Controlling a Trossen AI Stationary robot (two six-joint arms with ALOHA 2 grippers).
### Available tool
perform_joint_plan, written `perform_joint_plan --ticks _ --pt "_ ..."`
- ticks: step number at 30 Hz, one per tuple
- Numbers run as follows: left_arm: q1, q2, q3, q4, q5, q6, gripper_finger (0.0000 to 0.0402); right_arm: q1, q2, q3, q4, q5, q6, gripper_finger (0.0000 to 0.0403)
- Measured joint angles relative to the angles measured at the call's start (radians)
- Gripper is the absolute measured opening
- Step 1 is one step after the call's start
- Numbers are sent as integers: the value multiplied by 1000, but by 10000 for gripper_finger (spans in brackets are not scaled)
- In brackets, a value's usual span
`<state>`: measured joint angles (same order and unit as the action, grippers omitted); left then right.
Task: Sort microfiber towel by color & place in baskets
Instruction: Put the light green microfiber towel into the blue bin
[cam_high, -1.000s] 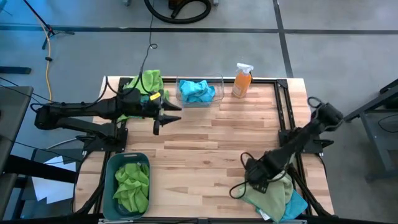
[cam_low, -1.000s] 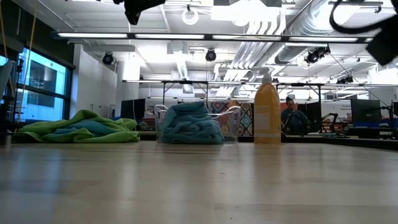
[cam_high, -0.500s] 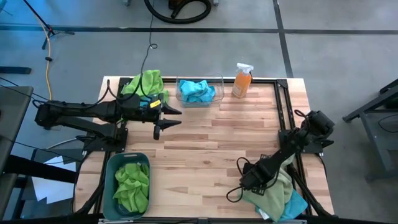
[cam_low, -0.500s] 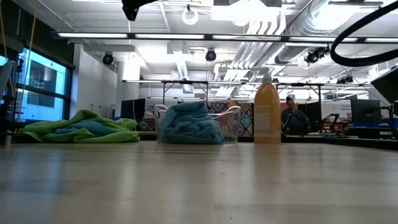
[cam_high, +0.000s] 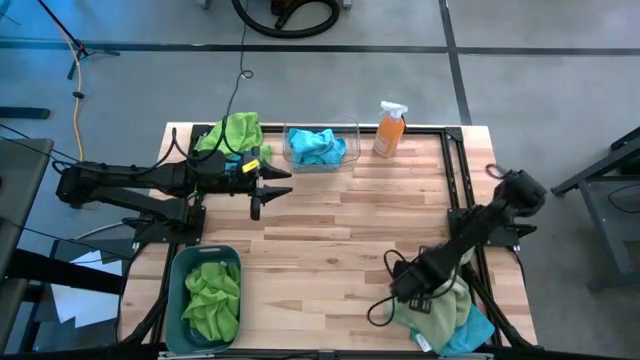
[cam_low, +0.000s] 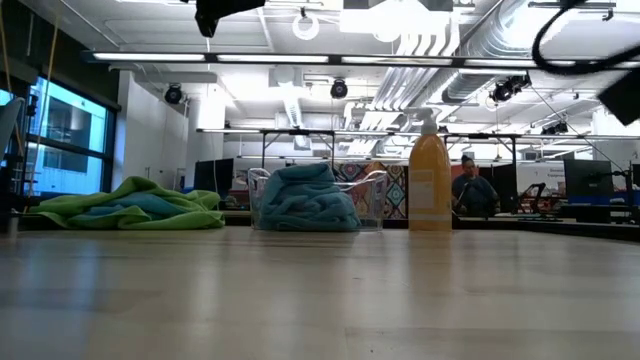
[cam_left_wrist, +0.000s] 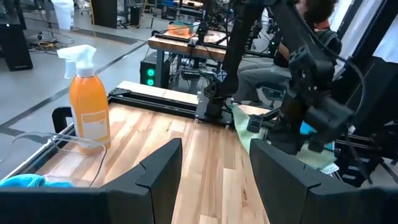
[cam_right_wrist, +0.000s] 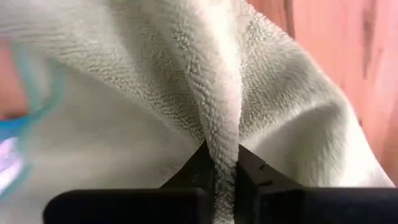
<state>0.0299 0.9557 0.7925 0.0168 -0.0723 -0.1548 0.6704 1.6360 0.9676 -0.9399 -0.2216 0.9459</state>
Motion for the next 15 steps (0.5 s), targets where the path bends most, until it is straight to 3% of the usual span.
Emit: perform_joint_plan --ticks 9,15 --pt "0 0 0 4 -27 0 179 5 -338 32 -229 71 86 9" --pt "0 0 0 11 -30 0 179 4 -518 153 -338 186 0 5"
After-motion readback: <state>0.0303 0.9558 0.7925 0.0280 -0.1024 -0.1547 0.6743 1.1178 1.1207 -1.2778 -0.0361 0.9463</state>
